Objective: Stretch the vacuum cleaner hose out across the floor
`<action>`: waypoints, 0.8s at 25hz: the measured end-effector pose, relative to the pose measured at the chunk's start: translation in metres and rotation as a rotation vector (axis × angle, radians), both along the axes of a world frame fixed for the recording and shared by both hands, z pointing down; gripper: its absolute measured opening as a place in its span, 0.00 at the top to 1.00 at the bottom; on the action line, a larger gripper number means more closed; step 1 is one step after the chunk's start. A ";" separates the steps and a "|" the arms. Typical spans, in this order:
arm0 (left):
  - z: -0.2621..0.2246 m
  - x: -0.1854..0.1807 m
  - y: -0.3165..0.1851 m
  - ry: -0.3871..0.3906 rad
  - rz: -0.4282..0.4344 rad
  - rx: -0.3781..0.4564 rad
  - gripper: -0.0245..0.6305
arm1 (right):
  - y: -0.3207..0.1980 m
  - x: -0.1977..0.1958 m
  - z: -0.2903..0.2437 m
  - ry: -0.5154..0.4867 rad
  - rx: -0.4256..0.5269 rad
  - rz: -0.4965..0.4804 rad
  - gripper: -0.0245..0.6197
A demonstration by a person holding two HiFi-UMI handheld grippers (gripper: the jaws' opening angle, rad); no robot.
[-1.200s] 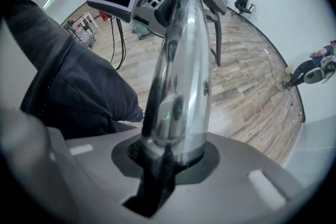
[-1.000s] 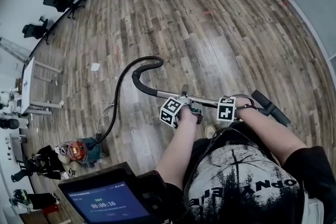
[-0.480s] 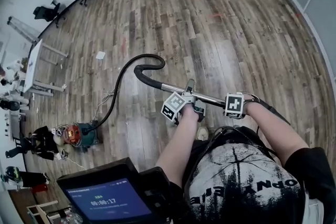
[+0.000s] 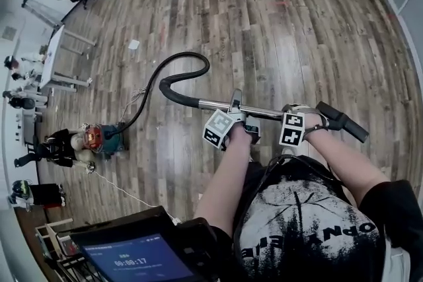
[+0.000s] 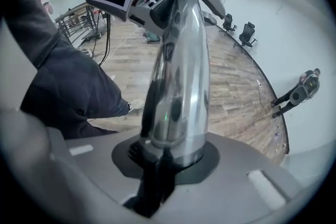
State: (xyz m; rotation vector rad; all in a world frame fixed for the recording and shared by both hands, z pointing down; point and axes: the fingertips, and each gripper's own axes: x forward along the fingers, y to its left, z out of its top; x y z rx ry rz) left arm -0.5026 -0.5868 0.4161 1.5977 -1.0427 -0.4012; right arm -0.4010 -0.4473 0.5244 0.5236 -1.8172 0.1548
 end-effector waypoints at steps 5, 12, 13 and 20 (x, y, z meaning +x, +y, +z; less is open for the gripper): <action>0.014 -0.003 0.023 -0.031 -0.042 -0.014 0.87 | 0.019 -0.001 0.013 -0.054 -0.019 -0.015 0.86; 0.022 -0.014 0.050 -0.054 -0.070 -0.042 0.86 | 0.046 -0.009 0.017 -0.066 -0.056 -0.048 0.86; 0.022 -0.018 0.053 -0.056 -0.072 -0.046 0.86 | 0.050 -0.013 0.017 -0.069 -0.062 -0.047 0.86; 0.019 -0.048 0.091 -0.031 -0.084 -0.052 0.87 | 0.089 -0.038 0.010 -0.043 -0.071 -0.056 0.86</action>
